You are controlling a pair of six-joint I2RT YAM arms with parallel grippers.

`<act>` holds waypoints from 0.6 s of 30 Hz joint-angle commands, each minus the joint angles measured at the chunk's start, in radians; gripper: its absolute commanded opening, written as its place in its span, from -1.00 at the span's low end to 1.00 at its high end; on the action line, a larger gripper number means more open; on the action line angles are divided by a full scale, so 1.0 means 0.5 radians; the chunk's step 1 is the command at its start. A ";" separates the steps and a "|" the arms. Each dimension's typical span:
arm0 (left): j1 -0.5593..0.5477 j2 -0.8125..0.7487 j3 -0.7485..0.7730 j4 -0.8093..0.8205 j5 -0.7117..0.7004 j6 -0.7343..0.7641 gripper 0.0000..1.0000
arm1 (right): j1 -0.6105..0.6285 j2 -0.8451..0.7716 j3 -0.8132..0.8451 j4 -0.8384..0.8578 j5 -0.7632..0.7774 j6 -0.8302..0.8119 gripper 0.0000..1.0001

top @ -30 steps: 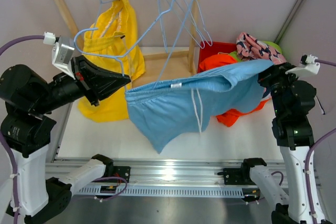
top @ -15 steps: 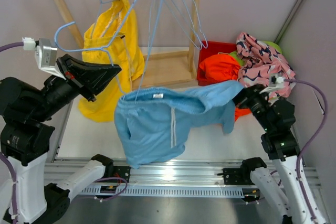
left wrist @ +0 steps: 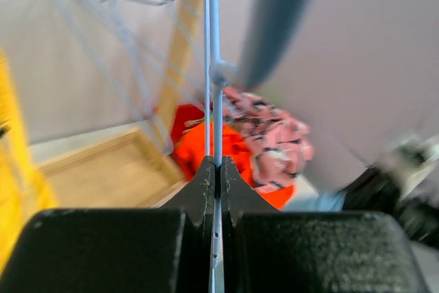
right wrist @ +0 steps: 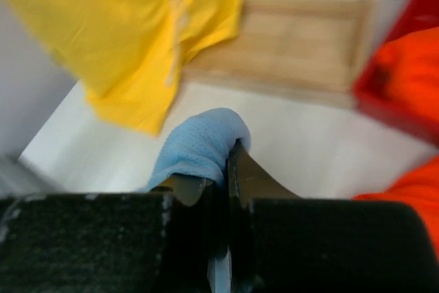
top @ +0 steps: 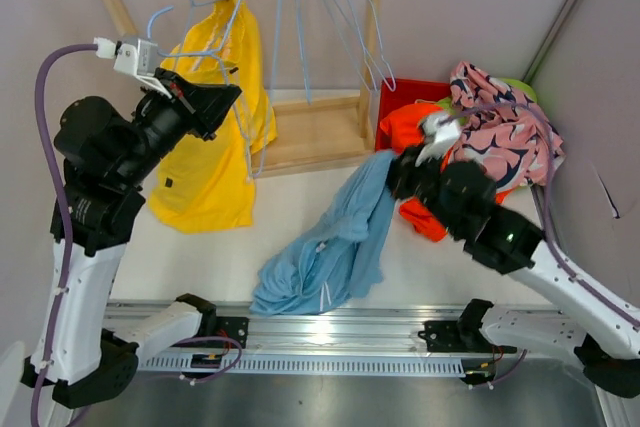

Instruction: Remove the shorts from the hanger

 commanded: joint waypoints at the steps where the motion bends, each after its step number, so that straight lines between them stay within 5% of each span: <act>1: -0.012 -0.130 0.110 -0.234 -0.403 0.223 -1.00 | -0.449 0.099 0.567 0.119 0.302 -0.222 -1.00; 6: -0.012 -0.235 -0.037 -0.296 -0.462 0.245 -1.00 | -1.389 0.647 1.525 -0.006 0.234 -0.253 -1.00; 10: -0.012 -0.238 -0.062 -0.317 -0.453 0.260 -1.00 | -1.790 1.055 2.095 -0.129 0.148 -0.137 -1.00; 13: -0.012 -0.195 -0.062 -0.323 -0.496 0.285 -1.00 | -1.941 1.155 2.056 0.032 0.161 -0.136 -1.00; 16: -0.006 -0.128 -0.065 -0.302 -0.524 0.294 -1.00 | -2.042 1.131 1.632 0.235 0.048 -0.078 -1.00; 18: -0.009 -0.082 -0.068 -0.271 -0.524 0.288 -1.00 | -2.070 1.094 1.403 0.260 -0.124 -0.005 -0.01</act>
